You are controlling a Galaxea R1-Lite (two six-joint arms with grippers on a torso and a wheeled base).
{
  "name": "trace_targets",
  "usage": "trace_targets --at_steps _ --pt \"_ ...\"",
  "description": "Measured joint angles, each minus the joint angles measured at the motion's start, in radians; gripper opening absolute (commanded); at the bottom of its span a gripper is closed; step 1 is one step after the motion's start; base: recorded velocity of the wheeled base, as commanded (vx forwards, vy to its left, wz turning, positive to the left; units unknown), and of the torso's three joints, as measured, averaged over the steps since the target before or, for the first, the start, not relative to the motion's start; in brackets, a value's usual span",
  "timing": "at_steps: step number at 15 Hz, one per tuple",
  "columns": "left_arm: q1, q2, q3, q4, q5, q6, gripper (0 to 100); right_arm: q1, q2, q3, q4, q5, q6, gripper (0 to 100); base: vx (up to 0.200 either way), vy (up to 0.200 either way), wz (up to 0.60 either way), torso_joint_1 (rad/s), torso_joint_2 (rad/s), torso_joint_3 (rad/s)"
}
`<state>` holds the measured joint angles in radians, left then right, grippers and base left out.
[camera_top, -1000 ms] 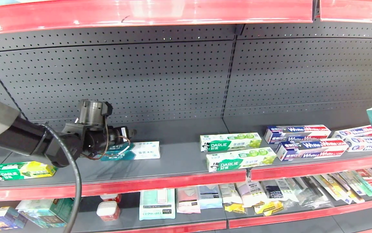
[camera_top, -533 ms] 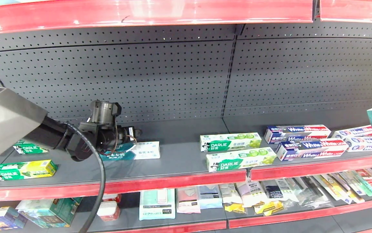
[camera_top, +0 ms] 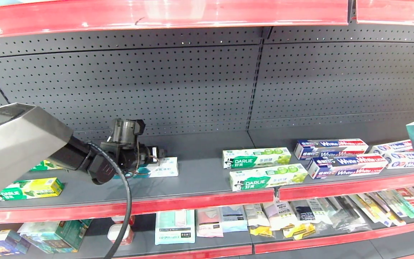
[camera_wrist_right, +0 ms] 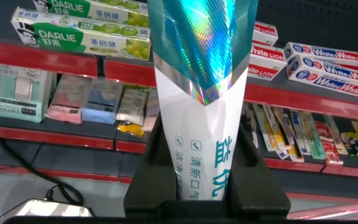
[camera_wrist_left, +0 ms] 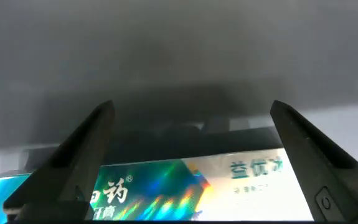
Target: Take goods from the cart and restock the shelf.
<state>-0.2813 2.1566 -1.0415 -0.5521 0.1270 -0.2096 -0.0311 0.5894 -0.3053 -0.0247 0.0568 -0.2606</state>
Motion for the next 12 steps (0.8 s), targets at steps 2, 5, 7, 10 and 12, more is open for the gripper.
trace_targets --at_steps 2,5,7,10,12 --pt "-0.003 0.021 -0.001 -0.018 0.025 0.006 100 0.0 -0.002 0.003 0.002 0.0 0.0 0 0.0 0.0 0.0 0.0 0.0 0.0" --pt "-0.012 0.033 0.004 -0.021 0.032 0.008 100 0.0 -0.006 0.005 0.002 0.0 0.0 0 0.0 0.0 0.0 0.0 0.0 0.0" --pt "-0.014 0.032 0.013 -0.021 0.033 0.008 100 0.0 -0.008 0.007 0.002 0.0 0.0 0 0.0 0.0 0.0 0.0 0.0 0.0" --pt "-0.016 0.01 0.061 -0.021 0.033 0.017 100 0.0 -0.012 0.007 0.002 0.0 0.0 0 0.0 0.0 0.0 0.0 0.0 0.0" --pt "-0.014 -0.007 0.098 -0.023 0.034 0.018 100 0.0 -0.014 0.011 0.002 0.0 0.0 0 0.0 0.0 0.0 0.0 0.0 0.0"
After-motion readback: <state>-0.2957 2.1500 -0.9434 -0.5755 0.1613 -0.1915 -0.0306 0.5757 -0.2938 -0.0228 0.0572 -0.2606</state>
